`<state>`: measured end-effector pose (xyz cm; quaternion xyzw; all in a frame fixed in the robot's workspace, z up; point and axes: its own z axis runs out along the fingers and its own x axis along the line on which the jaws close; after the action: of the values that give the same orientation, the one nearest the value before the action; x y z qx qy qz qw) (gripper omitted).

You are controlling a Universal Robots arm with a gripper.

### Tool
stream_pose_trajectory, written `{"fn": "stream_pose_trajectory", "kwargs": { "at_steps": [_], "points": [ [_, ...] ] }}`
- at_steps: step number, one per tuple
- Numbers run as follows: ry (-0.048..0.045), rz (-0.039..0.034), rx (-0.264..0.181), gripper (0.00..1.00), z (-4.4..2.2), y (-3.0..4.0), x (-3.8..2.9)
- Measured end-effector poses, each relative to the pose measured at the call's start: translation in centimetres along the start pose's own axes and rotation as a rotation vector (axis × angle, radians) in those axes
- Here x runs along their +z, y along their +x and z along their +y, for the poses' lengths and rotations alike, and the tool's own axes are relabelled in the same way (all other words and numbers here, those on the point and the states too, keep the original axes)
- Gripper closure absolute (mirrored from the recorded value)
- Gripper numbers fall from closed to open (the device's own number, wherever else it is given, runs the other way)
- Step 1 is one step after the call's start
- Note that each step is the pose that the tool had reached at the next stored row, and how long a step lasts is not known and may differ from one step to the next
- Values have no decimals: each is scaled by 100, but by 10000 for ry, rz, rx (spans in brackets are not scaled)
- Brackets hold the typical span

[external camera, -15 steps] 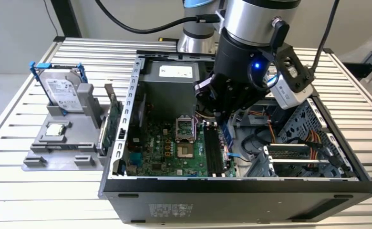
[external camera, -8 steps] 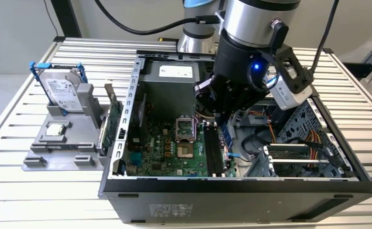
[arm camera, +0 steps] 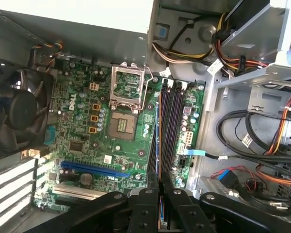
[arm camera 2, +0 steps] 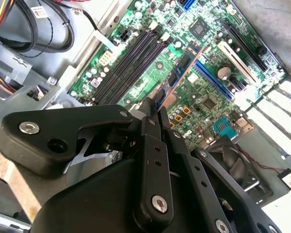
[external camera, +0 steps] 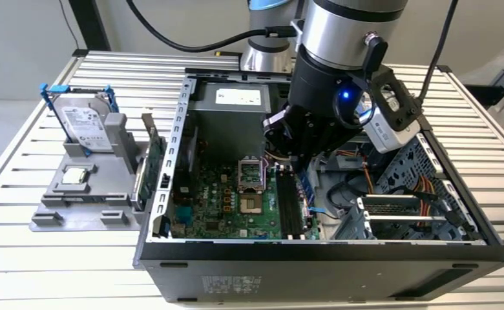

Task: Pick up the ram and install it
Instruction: 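Insert the ram into the slot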

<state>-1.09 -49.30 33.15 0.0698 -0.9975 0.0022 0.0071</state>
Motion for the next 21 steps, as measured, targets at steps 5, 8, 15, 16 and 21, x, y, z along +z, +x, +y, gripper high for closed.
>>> {"fn": "stream_pose_trajectory", "kwargs": {
  "at_steps": [5, 8, 15, 16, 21],
  "points": [
    [36, 4, 1, 100, 1, -1, 55],
    [76, 11, 2, 100, 2, -2, 79],
    [74, 14, 424, 100, 2, -1, 98],
    [75, 15, 523, 100, 2, -1, 103],
    [65, 19, 1209, 100, 2, -2, 121]
  ]
}}
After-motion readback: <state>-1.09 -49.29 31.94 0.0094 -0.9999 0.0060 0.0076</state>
